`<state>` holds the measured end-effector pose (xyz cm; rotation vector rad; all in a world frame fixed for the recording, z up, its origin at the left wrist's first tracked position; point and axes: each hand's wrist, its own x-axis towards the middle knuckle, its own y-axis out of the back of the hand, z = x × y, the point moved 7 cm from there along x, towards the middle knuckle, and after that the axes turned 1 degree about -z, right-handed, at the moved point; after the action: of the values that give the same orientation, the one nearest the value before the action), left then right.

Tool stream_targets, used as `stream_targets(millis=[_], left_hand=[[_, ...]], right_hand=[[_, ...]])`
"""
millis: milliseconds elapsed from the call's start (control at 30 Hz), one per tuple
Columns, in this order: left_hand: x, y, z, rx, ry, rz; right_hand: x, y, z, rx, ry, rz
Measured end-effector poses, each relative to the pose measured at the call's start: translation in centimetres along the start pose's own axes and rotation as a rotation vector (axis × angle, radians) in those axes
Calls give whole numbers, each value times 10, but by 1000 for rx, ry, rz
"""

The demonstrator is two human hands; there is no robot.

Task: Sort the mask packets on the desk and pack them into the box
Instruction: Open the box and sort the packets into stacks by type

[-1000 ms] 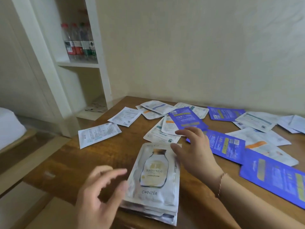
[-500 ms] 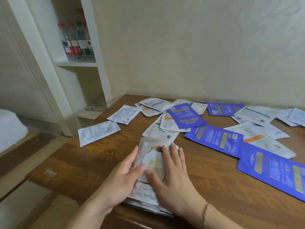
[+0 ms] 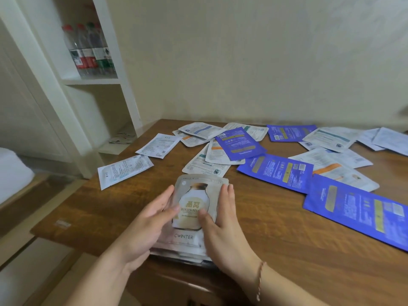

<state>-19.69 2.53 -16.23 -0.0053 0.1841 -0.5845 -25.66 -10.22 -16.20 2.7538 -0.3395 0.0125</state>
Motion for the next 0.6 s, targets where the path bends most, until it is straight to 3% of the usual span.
stream_targets(millis=[100,200,267,333,433,600], left_hand=[[-10,7,6,206,-69,-3],[-30,10,26,819,-374,57],[-42,-5,35,1136,-607,25],[-45,-19,31,1338,-774,-49],[-36,-24,22,1415,-814,-88],[-29,-24,18,1389,-808,-91]], right_hand=[[5,22,-5,-20,-13,46],[37,60,-23,-194,29,166],[69,67,-37,-380,79,75],[92,53,-42,-549,49,-116],[108,30,-36,-817,9,-299],[103,15,-32,-974,63,-365]])
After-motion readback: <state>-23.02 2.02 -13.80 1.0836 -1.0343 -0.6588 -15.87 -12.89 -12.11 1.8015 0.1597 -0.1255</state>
